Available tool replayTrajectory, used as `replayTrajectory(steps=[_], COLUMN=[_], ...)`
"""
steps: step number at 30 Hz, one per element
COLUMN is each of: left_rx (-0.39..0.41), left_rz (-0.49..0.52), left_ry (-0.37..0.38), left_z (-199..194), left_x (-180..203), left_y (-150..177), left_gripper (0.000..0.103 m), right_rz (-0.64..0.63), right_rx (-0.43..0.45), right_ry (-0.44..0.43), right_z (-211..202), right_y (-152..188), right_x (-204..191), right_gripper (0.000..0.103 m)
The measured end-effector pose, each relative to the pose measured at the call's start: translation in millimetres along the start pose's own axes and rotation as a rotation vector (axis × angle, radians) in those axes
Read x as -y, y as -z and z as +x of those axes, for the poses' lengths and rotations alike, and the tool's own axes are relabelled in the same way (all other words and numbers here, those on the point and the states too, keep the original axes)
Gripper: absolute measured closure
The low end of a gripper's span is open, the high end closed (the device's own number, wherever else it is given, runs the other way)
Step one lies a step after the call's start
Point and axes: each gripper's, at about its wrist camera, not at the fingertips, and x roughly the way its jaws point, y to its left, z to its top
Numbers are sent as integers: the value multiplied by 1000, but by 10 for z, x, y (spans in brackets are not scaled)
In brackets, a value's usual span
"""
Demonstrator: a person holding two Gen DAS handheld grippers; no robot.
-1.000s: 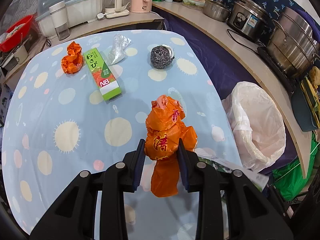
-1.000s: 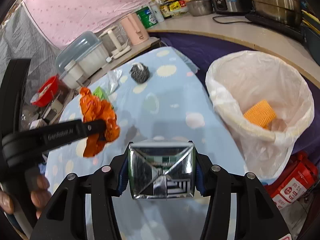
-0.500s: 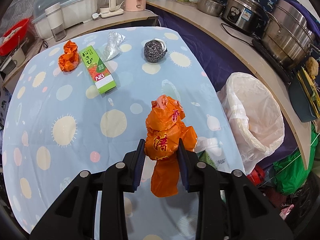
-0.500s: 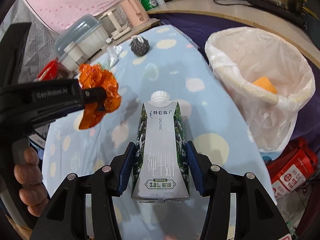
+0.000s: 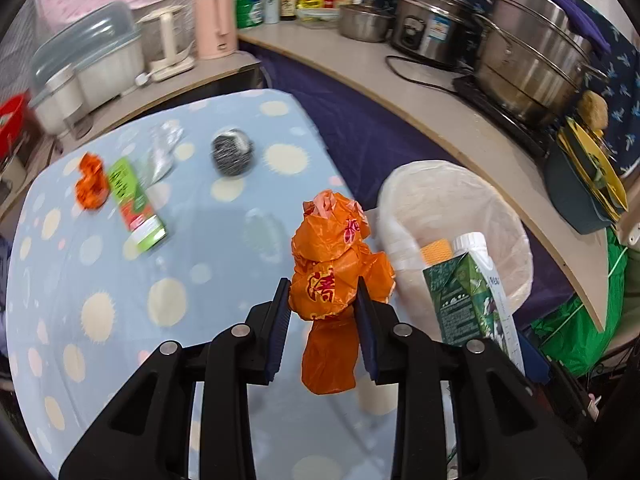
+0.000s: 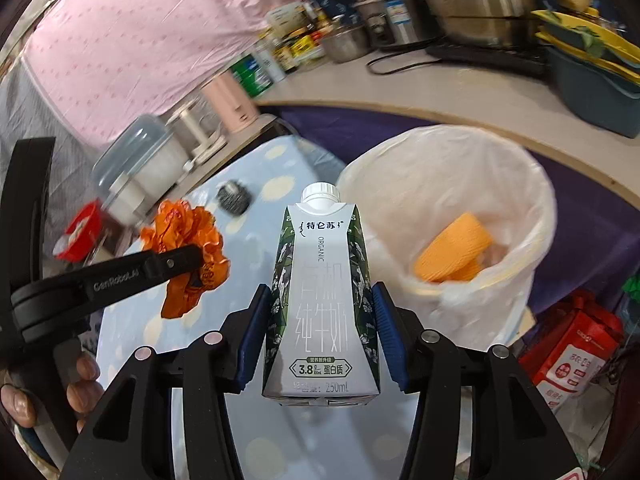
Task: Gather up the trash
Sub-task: 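Carry the orange bag and milk carton over the bin with both grippers, then open both grippers to drop the orange bag and milk carton into the bin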
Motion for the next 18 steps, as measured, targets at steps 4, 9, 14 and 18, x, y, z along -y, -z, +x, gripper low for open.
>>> replayTrajectory(steps=[4,9,14,18], left_rx=[3,-13,-36,-48], left_rz=[58,112,151,159], left_ry=[30,55,63,55], left_z=[92,249,429,532], left_x=[385,763,1035,1130], left_y=[-116,-173,-196,-227], left_gripper=[73,73,73,73], right_rz=[50,108,135,143], right_rx=[30,46,56,49], right_ry=[46,86,111,124], right_z=[-45,-45,-18,49], right_y=[-150,-285,-394,-448], right_x=[312,641,824,913], right_gripper=[53,53,53,53])
